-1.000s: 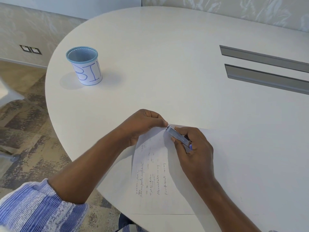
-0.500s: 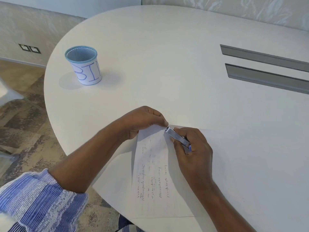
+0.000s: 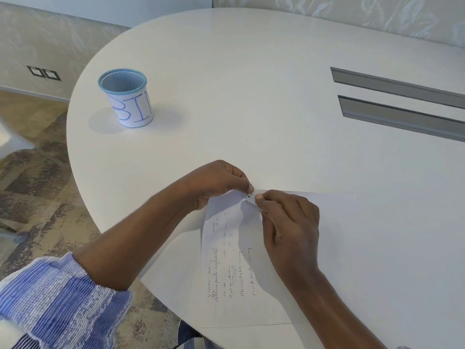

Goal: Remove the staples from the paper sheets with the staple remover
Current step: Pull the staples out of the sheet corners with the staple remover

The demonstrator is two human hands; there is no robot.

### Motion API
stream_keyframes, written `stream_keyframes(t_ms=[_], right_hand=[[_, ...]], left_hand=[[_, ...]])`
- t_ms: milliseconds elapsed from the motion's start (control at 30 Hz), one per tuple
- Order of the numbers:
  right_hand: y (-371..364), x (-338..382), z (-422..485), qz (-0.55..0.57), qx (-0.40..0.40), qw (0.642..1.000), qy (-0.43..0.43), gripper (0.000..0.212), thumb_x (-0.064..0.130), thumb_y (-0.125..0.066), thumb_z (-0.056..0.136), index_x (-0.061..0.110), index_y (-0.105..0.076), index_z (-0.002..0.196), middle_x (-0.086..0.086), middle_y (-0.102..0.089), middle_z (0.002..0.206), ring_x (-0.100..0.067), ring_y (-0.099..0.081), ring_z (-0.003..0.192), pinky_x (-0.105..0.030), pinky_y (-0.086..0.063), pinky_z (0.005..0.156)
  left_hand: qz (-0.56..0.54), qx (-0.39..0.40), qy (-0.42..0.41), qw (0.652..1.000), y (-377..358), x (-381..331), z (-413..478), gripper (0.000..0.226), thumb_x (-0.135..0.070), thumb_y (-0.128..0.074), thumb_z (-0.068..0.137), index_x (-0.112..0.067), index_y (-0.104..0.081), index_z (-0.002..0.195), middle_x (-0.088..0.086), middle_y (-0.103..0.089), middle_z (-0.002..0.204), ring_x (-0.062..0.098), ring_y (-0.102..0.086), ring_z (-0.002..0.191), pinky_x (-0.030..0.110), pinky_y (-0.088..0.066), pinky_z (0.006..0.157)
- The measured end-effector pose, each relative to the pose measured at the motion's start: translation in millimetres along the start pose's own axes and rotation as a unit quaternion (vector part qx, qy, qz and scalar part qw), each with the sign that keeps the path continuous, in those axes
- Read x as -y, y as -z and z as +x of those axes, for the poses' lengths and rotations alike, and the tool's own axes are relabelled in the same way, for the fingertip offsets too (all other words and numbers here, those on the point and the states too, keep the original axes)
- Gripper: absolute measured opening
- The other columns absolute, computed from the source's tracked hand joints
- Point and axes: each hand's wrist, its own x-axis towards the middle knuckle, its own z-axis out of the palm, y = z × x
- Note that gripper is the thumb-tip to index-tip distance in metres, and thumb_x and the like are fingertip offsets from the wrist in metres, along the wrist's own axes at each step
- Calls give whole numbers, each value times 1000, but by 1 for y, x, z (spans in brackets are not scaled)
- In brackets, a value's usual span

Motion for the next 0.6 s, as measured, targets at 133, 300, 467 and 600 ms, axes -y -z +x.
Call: stream_keyframes(t_ms=[133, 300, 467, 600], right_hand=[[-3, 8, -5, -1, 7, 996, 89, 31, -8, -67, 88, 14, -77, 107, 1, -76, 112, -22, -60, 99, -34, -40, 86], [-1, 5, -4, 55, 12, 998, 33, 26, 0, -65, 89, 15, -78, 106, 3, -75, 112, -21, -66, 102, -34, -45, 91], [7, 7, 4, 164, -3, 979, -117, 32, 3, -71, 82, 24, -69, 106, 16, -68, 106, -11, -65, 99, -32, -55, 82], [9, 2, 8, 240, -6, 935, -262, 34, 9, -76, 87, 37, -65, 103, 19, -71, 101, -11, -68, 93, -20, -52, 72]], left_hand=[[-4, -12, 1, 1000, -1, 0, 2, 15, -15, -77, 86, 0, -81, 90, 4, -75, 86, 15, -62, 83, 26, -45, 78], [-16, -22, -3, 1000, -2, 3, 1, 16, -15, -77, 86, 0, -81, 91, 12, -78, 91, 17, -65, 81, 27, -49, 77], [6, -24, 0, 1000, -5, 1, -2, 17, -21, -77, 86, -5, -81, 84, 0, -73, 72, 10, -61, 58, 17, -47, 54], [2, -11, 0, 1000, -6, 0, -7, 20, -24, -80, 86, -4, -80, 86, 2, -75, 76, 13, -65, 62, 20, -51, 58]])
